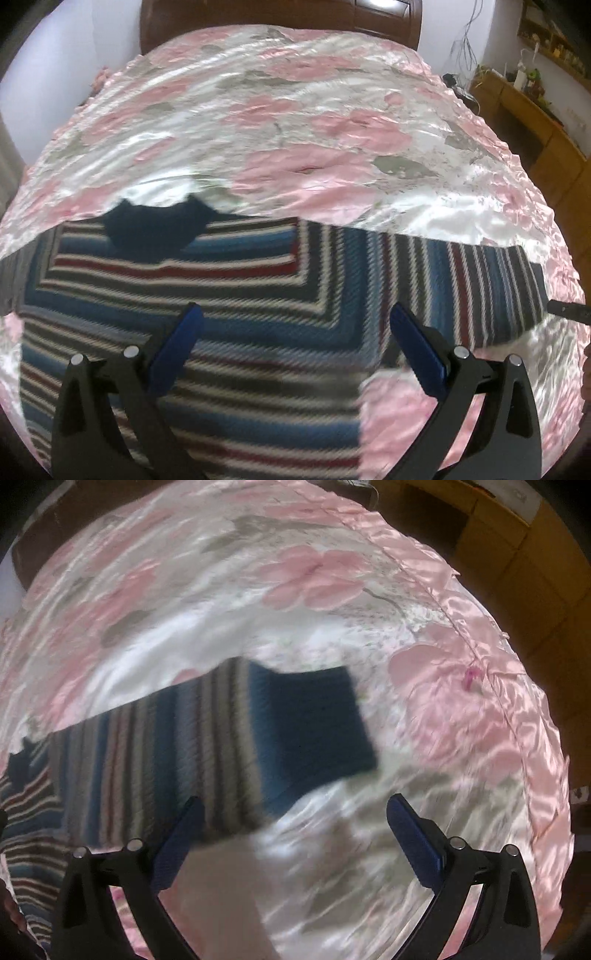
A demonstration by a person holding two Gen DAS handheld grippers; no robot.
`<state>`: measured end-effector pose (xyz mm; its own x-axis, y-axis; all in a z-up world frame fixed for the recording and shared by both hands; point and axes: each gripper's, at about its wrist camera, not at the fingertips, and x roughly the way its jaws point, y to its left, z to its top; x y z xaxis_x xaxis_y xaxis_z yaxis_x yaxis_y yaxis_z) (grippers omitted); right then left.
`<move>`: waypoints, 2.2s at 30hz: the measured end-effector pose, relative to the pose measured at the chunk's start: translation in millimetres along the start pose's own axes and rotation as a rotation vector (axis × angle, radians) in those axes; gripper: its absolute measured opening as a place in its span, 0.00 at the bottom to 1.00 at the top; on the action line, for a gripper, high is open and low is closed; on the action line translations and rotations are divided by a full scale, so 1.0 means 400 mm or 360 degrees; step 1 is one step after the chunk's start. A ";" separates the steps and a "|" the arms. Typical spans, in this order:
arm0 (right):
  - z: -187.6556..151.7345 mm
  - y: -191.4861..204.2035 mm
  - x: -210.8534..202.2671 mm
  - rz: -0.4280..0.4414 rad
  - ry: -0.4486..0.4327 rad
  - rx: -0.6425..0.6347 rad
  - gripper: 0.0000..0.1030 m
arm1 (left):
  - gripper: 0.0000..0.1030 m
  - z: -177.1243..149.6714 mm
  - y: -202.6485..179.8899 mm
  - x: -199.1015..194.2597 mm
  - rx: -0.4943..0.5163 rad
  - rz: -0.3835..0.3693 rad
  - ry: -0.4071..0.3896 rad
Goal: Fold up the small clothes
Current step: 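Reach the right gripper to the sleeve cuff and close on it, then carry the held sleeve across the sweater body and open the right gripper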
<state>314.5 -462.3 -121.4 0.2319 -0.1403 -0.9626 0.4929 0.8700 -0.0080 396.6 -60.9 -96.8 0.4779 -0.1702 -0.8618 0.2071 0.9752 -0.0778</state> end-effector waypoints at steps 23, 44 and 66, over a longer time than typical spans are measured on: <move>0.078 -0.091 0.058 0.0288 -0.0117 0.0085 0.15 | 0.97 0.029 0.006 0.121 -0.0016 0.0099 0.0058; -0.092 0.618 -0.038 0.0710 -0.0099 -0.0636 0.15 | 0.97 0.020 0.322 0.052 -0.0142 0.0195 0.0087; -0.105 0.422 0.010 0.0671 -0.0062 -0.0372 0.41 | 0.97 -0.047 0.146 0.167 -0.0175 -0.0284 0.0426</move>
<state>363.3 -296.1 -137.9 0.4043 0.2339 -0.8842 0.1485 0.9371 0.3158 424.7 -12.9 -168.4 0.1983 -0.3107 -0.9296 0.1672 0.9452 -0.2803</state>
